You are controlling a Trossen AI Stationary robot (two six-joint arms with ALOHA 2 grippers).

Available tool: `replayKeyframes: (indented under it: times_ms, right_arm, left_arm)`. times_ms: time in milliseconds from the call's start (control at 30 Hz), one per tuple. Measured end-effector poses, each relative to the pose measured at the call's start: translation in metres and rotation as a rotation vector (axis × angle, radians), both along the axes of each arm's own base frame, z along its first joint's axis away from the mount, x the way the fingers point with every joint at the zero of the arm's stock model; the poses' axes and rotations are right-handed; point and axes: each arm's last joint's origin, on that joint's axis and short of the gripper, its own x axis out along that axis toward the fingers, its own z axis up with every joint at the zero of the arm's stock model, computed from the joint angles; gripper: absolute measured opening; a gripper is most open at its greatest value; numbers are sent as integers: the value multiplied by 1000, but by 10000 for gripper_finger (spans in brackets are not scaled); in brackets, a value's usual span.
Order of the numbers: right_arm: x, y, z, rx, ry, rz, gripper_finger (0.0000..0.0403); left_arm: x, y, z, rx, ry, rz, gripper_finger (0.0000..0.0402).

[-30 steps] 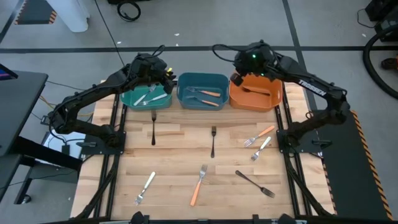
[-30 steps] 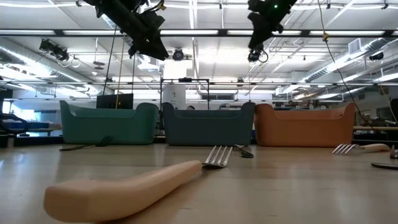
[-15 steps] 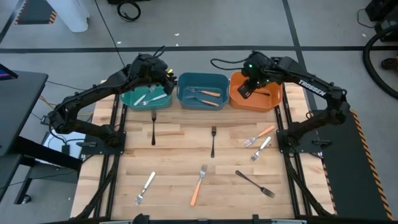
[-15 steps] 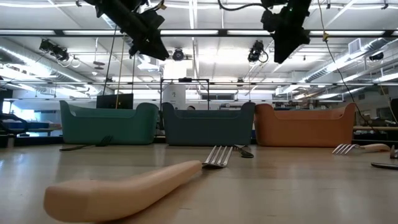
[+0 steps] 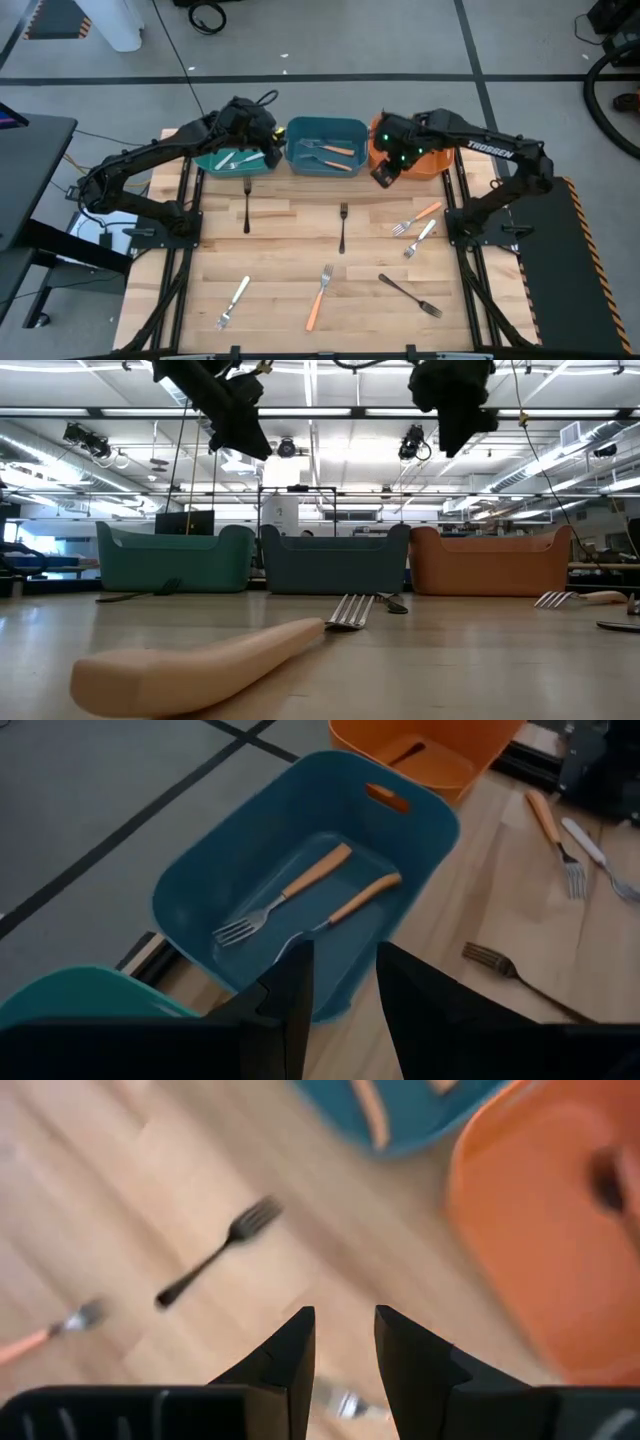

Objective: Sort silverware by color (type)
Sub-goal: Put the bottom right black fork into the orange bin

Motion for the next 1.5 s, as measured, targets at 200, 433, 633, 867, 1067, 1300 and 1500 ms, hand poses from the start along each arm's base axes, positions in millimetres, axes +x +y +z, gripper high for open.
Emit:
replayKeyframes:
  times_ms: [200, 433, 633, 867, 1067, 1300, 1500]
  right_arm:
    - [3, 50, -2, 73, 74, 19, 114]
    - [-1, 109, -3, 111, 114, 94, 114]
    - [-9, 147, -3, 131, 125, 146, 114]
    - [-25, 187, -3, 93, 116, 174, 114]
    - [-42, 221, -13, 76, 105, 187, 114]
    - [-58, 256, -52, 124, 108, 286, 114]
    - [-66, 271, -91, 148, 79, 346, 114]
  left_arm:
    - [1, -3, -1, 22, 26, -33, 121]
    - [1, -2, -1, 19, 22, -29, 121]
    - [1, -2, 0, -21, -11, 9, 121]
    - [2, -4, 0, -83, -44, 54, 121]
    - [2, -14, -6, -111, 32, 18, 121]
    - [11, -40, -10, -200, 54, -16, 121]
    - [22, -67, -9, -228, 33, -94, 121]
